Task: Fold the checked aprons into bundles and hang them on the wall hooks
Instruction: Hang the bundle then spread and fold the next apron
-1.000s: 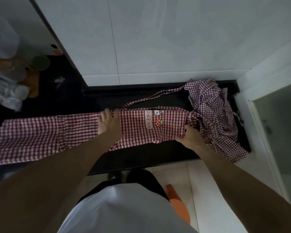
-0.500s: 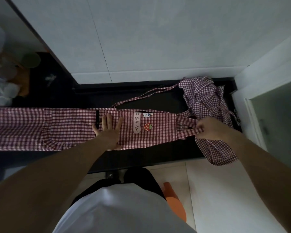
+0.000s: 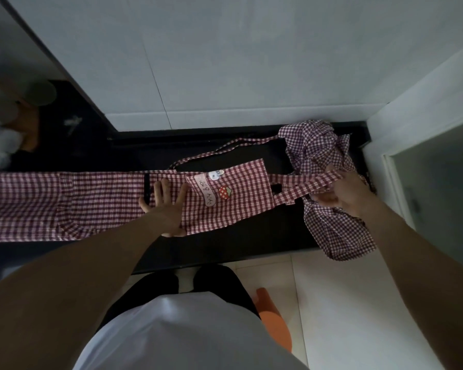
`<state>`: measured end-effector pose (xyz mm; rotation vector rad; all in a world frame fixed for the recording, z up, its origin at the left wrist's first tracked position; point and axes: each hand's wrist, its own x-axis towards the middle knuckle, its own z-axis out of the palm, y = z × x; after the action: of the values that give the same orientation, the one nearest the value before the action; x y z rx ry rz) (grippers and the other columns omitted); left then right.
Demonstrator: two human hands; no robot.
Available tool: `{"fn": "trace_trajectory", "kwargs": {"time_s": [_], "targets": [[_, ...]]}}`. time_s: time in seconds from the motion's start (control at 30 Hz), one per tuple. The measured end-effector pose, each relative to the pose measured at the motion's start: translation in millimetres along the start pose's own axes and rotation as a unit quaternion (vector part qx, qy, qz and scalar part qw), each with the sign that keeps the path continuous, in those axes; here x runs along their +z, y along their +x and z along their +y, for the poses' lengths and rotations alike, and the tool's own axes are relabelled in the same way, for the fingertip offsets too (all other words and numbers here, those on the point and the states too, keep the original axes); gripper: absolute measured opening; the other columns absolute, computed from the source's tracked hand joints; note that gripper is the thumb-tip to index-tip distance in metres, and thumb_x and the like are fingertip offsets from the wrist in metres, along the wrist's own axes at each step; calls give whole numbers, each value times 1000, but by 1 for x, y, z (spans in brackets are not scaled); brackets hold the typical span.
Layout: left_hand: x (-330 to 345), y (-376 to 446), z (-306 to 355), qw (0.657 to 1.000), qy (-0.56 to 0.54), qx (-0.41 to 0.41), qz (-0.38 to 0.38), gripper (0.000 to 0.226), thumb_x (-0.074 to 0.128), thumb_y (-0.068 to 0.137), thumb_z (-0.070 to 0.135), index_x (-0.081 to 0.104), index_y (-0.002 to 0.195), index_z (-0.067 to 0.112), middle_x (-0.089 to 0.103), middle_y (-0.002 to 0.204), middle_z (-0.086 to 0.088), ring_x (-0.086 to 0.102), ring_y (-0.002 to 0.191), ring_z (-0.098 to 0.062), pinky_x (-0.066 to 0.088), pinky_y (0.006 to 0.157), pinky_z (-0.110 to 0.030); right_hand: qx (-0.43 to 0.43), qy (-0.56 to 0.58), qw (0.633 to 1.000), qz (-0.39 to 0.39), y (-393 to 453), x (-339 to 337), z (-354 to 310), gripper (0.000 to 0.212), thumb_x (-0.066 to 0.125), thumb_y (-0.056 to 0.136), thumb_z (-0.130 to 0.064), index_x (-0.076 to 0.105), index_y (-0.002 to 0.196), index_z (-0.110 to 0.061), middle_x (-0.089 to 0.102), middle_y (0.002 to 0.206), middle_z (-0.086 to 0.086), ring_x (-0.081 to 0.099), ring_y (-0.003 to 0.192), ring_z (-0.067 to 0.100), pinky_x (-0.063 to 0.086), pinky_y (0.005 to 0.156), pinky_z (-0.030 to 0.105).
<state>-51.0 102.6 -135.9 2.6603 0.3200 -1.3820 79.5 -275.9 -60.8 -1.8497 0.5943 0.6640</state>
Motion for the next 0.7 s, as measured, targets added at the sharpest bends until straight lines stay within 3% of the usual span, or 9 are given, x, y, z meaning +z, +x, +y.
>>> {"fn": "trace_trajectory", "kwargs": {"time_s": [0.07, 0.23, 0.3, 0.37, 0.43, 0.47, 0.53, 0.6, 0.7], "targets": [[1, 2, -2, 1000, 0, 5, 3, 132, 76, 83, 43, -40, 144, 31, -51, 144, -18, -40, 138, -39, -1, 111, -74, 32, 54, 997, -36, 3, -9, 2, 20, 47, 103, -6, 66, 109, -10, 72, 93, 10, 71, 76, 20, 59, 62, 32], [0, 2, -7, 997, 58, 23, 41, 134, 75, 76, 59, -32, 149, 29, -35, 154, -23, -24, 146, -43, 14, 111, -74, 2, 168, 986, -21, 9, -17, 1, 27, 48, 95, 12, 68, 93, -6, 68, 108, 9, 65, 102, 20, 61, 72, 25], [-3, 2, -12, 993, 86, 36, 76, 136, 75, 69, 68, -26, 151, 29, -21, 158, -24, -11, 149, -43, 22, 111, -70, 10, 167, 985, 36, 20, -19, -2, 28, 47, 94, 15, 66, 91, -6, 66, 101, 9, 64, 98, 20, 60, 83, 29], [-4, 2, -15, 988, 109, 44, 95, 139, 74, 64, 74, -24, 152, 28, -13, 159, -25, -4, 149, -44, 21, 112, -68, -9, 40, 986, 161, 25, -22, -6, 19, 51, 93, 6, 68, 94, -4, 67, 99, 12, 67, 93, 24, 57, 94, 36], [-3, 3, -16, 983, 140, 50, 109, 141, 71, 64, 78, -26, 152, 24, -18, 159, -27, -11, 148, -45, 10, 115, -70, -110, -111, 941, 300, 15, -12, -12, 20, 53, 91, -2, 69, 102, 3, 69, 105, 20, 66, 98, 30, 53, 82, 32], [-3, 4, -15, 980, 154, 54, 112, 143, 70, 64, 78, -28, 152, 22, -24, 158, -27, -18, 147, -46, 4, 115, -71, -190, -153, 915, 321, 5, 3, -16, 20, 54, 89, -1, 68, 101, 5, 69, 105, 21, 64, 97, 28, 46, 78, 25], [-3, 6, -14, 982, 149, 59, 105, 144, 71, 65, 76, -31, 150, 19, -35, 153, -25, -27, 143, -46, 0, 113, -73, -334, -199, 878, 279, -18, 46, -22, 14, 59, 85, 3, 68, 96, 1, 67, 98, 17, 59, 91, 21, 39, 76, 16], [-3, 8, -13, 986, 123, 66, 90, 145, 75, 66, 71, -32, 149, 19, -39, 151, -24, -28, 142, -46, 1, 112, -74, -429, -248, 853, 161, -36, 98, -15, 11, 63, 85, 2, 68, 91, -6, 62, 93, 7, 55, 86, 14, 43, 76, 17], [-1, 9, -13, 988, 109, 75, 82, 144, 76, 68, 68, -32, 149, 18, -41, 150, -25, -30, 141, -47, 1, 112, -74, -415, -362, 831, -76, -49, 177, 11, 19, 65, 91, -15, 66, 110, -16, 57, 118, 1, 52, 110, 12, 48, 100, 35]]}}
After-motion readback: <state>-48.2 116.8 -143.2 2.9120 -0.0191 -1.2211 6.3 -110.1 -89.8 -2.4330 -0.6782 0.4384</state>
